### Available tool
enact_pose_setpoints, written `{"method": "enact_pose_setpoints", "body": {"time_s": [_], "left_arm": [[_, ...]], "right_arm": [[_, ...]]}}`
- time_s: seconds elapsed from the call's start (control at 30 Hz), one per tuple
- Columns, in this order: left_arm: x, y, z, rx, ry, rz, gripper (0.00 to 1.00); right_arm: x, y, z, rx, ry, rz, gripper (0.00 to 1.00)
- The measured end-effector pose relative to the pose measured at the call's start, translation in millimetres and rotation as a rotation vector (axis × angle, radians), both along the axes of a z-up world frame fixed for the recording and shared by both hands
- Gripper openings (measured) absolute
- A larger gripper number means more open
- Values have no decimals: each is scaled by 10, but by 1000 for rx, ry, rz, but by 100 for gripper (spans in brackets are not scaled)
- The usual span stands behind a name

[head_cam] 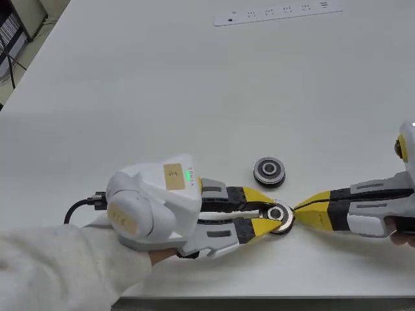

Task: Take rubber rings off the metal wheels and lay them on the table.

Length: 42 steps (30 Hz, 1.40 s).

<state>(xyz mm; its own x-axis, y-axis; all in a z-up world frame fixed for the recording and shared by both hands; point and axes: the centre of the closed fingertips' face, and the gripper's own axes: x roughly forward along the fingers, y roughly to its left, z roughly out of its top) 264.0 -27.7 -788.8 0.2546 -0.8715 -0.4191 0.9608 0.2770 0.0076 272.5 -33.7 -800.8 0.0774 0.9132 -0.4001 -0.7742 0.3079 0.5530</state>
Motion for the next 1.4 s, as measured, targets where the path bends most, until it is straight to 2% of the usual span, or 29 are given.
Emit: {"method": "enact_pose_setpoints", "body": {"time_s": [0.2,0.3,0.63,1.4], "left_arm": [[5,13,-10,-3,0,-1,14],[5,13,-11,-3,-1,-1,14],[11,18,-12,-22,6,3,14],[10,23,-16,-27,6,3,14]], "right_arm": [[4,9,38,71,91,-44,0],[-1,18,48,84,110,-50,0],[-17,43,86,95,124,-55,0],[-46,73,119,81,83,-28,0]]}}
